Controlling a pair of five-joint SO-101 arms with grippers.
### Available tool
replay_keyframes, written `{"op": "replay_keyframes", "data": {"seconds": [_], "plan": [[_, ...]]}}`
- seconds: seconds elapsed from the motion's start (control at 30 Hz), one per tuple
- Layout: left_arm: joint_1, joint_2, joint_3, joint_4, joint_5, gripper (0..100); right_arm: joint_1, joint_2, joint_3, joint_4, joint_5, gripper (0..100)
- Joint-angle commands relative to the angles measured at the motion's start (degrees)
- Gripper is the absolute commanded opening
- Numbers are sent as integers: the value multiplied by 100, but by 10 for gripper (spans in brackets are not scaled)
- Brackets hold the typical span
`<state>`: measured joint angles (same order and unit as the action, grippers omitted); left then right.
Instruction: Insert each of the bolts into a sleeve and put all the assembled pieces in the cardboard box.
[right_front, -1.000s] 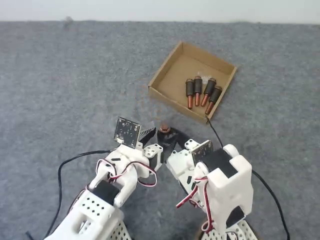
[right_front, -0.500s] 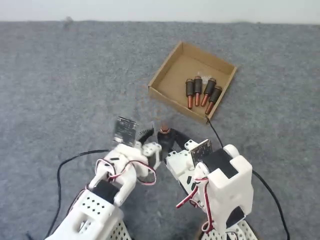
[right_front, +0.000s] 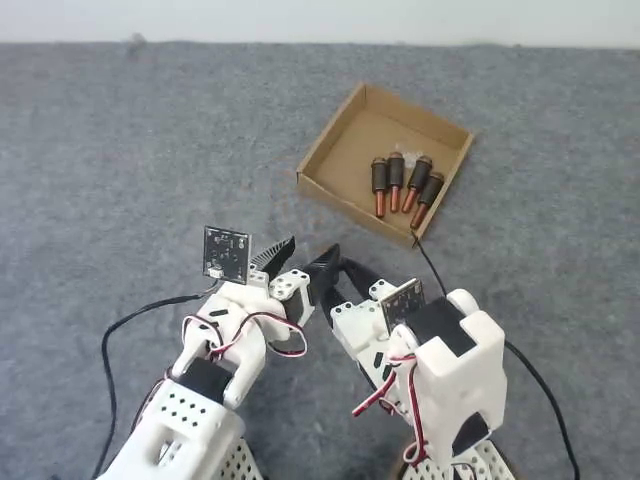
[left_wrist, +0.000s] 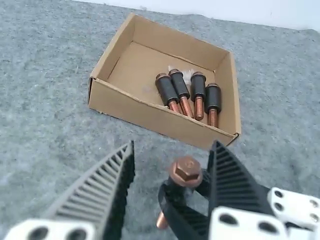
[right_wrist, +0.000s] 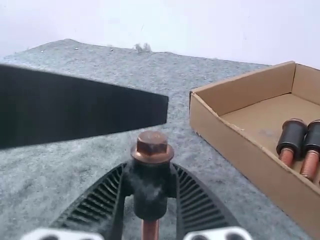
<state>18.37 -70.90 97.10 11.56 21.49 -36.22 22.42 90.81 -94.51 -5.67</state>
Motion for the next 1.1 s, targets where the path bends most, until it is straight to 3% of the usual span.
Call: {"op": "replay_keyframes", "data": {"seconds": [0.0, 0.2, 0.37, 0.7, 0.8, 1.07], "plan": [[-53, -123, -145, 149, 70, 228, 92, -338, -9, -4, -44, 6], [-70, -123, -163, 237, 70, 200, 92, -338, 0, -4, -44, 6], [-387, -123, -426, 246, 70, 11, 92, -338, 18, -4, -44, 6], [-440, -123, -391, 273, 44, 9, 92, -338, 26, -4, -44, 6], [-440, -123, -435, 791, -123, 9, 92, -338, 26, -4, -44, 6], [-440, -123, -796, 2998, -1495, 11, 92, -338, 35, -4, -44, 6]]}}
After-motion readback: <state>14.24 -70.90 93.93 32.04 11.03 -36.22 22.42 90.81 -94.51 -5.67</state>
